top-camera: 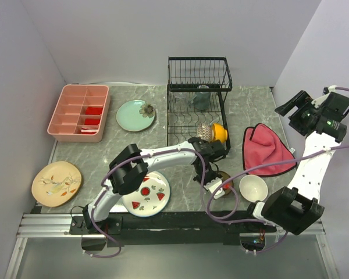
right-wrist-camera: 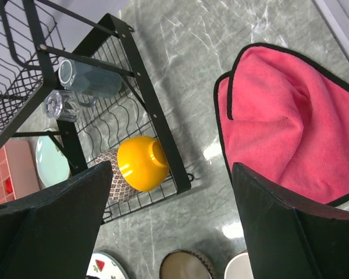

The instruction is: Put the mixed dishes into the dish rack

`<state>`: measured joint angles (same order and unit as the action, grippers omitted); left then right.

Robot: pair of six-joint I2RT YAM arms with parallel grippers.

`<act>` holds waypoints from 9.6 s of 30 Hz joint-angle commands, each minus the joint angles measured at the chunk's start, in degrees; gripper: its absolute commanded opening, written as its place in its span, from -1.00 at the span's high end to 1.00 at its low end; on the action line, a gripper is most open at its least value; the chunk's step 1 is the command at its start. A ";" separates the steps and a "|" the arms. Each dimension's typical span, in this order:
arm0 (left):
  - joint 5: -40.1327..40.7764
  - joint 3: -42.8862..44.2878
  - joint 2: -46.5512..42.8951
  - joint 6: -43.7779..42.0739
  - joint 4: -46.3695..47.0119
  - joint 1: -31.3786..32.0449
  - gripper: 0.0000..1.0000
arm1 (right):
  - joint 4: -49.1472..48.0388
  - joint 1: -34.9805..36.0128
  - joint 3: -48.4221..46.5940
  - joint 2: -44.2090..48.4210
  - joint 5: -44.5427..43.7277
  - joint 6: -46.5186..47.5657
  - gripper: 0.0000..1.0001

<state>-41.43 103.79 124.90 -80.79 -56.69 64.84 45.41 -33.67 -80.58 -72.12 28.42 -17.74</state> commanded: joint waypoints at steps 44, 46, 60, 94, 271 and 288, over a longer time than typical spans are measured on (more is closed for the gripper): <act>11.10 -43.14 -18.38 158.38 116.96 -36.80 0.99 | 9.87 -0.87 -5.47 -2.33 -18.75 17.21 -0.84; 12.51 -44.28 -17.16 160.33 120.13 -36.45 0.99 | 10.40 -0.87 -5.56 -2.06 -19.81 18.96 -0.85; 17.70 -43.67 -9.33 172.20 123.58 -33.99 0.98 | 11.28 -0.70 -5.82 -1.54 -21.92 21.69 -0.86; 17.79 -44.82 -10.20 174.58 105.55 -33.64 0.95 | 8.91 -0.61 -1.86 -2.67 -18.58 19.06 -0.86; -6.02 -29.41 -44.82 66.25 31.23 -28.70 0.98 | 7.77 30.68 13.53 11.22 -12.95 47.62 -0.72; -5.07 -54.13 -29.64 151.10 122.16 -42.16 0.98 | 11.02 30.77 12.37 9.36 -20.95 48.41 -0.72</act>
<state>-48.49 48.56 95.64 57.47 44.71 23.53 55.55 -2.52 -66.76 -63.22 9.74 30.37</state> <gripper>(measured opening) 0.054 0.859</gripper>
